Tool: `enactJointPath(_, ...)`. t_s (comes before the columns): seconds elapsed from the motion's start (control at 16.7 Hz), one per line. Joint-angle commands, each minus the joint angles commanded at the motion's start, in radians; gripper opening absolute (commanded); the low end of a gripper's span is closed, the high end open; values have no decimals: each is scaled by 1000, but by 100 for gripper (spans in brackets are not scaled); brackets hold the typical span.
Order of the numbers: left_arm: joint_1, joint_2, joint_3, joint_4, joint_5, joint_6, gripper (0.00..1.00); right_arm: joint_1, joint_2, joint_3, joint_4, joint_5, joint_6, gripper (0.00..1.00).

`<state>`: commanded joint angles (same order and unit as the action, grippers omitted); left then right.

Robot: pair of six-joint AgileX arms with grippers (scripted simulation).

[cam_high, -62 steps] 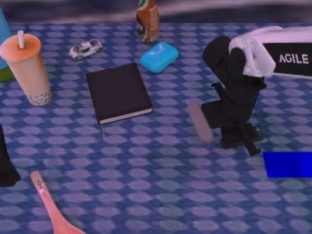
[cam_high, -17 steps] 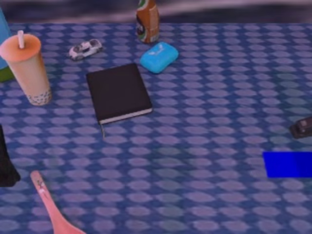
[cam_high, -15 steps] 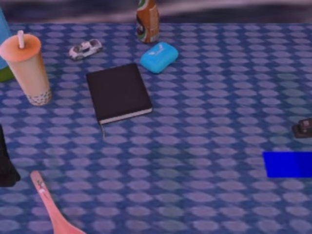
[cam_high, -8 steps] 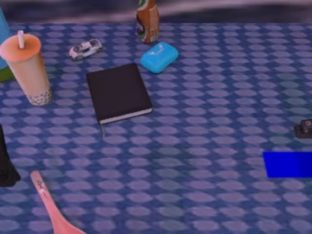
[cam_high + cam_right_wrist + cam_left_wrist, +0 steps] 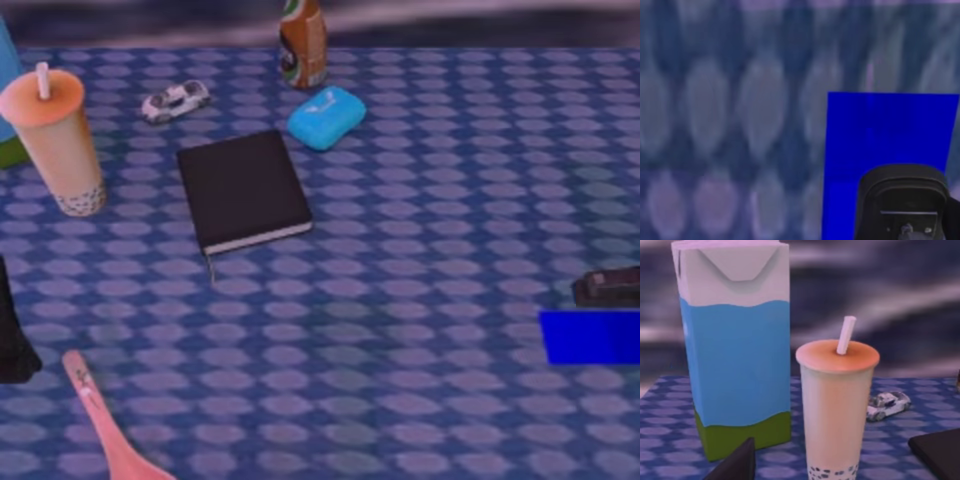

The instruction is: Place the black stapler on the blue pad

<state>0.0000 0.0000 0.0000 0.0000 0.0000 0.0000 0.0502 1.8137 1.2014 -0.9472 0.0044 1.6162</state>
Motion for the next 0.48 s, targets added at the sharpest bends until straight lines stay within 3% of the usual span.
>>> enactJointPath(0.24, 0, 0, 0, 0, 0, 0, 100, 26, 53, -100, 139, 0, 28, 0)
enactJointPath(0.48, 0, 0, 0, 0, 0, 0, 100, 28, 57, -108, 148, 0, 31, 0)
